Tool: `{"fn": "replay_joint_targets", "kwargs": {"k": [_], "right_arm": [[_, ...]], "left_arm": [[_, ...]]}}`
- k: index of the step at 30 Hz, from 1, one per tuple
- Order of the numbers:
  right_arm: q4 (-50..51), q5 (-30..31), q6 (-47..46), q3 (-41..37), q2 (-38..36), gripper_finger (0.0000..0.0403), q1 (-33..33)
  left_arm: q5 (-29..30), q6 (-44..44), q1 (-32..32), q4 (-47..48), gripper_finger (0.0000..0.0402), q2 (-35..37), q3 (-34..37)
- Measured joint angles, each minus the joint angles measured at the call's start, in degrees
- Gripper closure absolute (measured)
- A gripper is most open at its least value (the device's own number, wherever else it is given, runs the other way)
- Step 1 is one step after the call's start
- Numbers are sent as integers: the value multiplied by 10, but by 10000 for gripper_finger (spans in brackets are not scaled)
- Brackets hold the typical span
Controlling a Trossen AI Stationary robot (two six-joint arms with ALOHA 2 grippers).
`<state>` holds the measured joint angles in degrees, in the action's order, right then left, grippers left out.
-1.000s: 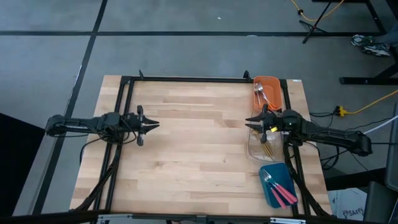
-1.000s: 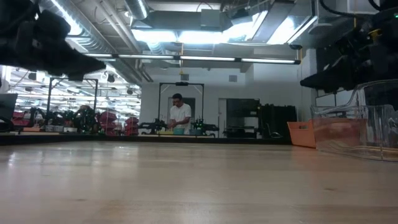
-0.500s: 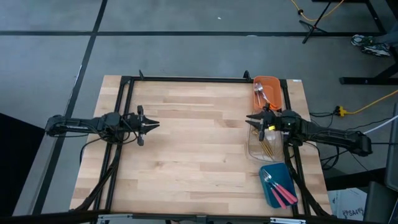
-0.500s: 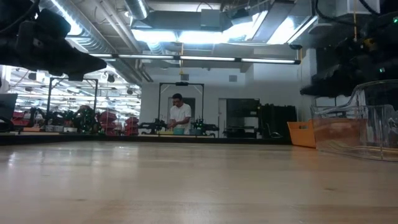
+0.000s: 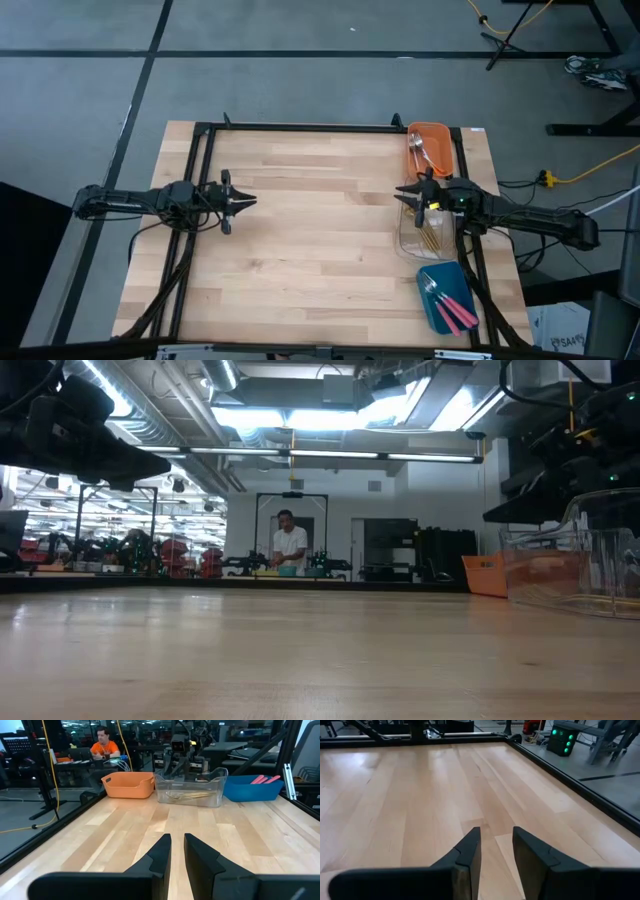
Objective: Sort silverware by color (type)
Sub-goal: Return to Home Position
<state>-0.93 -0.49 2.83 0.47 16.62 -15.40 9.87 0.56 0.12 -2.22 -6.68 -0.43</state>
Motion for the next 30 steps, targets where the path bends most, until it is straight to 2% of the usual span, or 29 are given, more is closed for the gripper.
{"fn": "replay_joint_targets", "kwargs": {"k": [19,26,30], "right_arm": [[1,0,0,0,-8,304,1],[1,0,1,0,-69,304,24],[1,0,0,0,-103,304,27]], "left_arm": [[-1,0,0,0,356,3,0],[-4,0,6,0,356,66,0],[-3,0,7,-2,356,65,0]]}}
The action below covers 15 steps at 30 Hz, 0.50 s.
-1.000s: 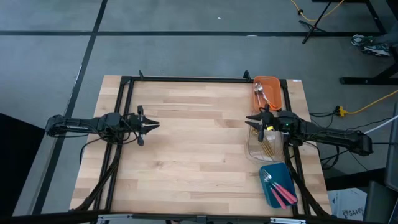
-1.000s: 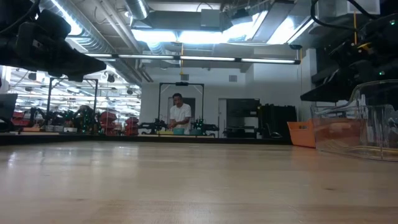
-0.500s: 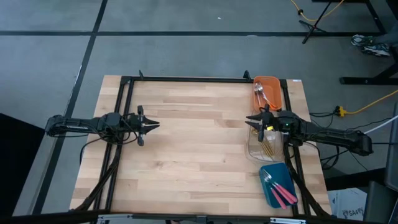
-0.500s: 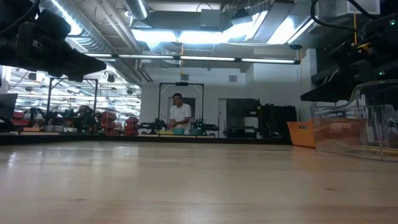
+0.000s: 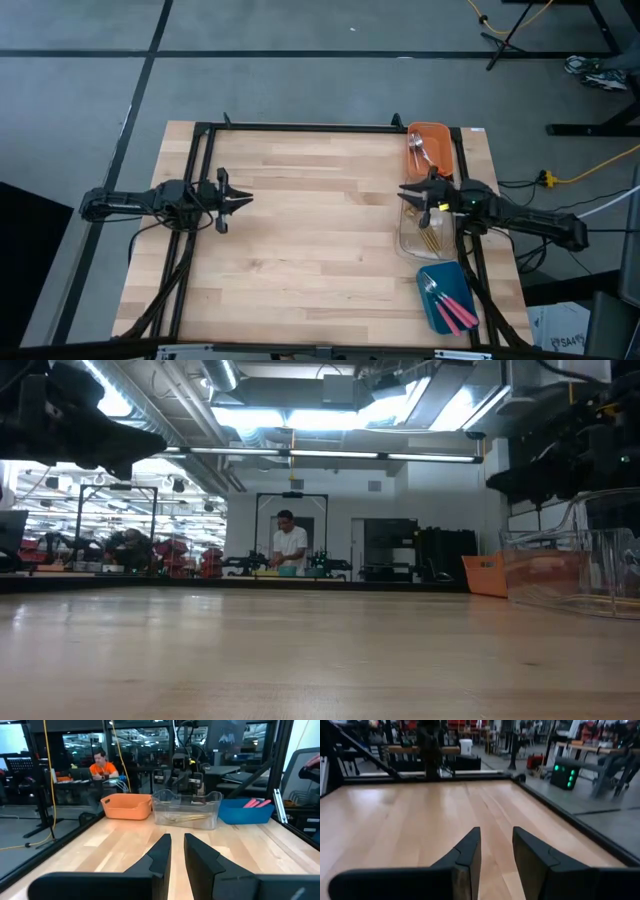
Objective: Sort silverware by color (type)
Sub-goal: Return to Home Position
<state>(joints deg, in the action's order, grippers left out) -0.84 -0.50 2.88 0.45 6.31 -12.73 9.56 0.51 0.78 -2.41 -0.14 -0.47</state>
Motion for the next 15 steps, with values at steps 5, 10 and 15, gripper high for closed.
{"fn": "replay_joint_targets", "kwargs": {"k": [5,10,15], "right_arm": [[0,-1,0,0,-43,304,0],[-6,0,0,-1,-61,304,0],[-4,0,0,-1,-61,304,0]], "left_arm": [[1,0,0,3,356,0,0],[2,0,0,2,356,0,0],[2,0,0,2,356,0,0]]}}
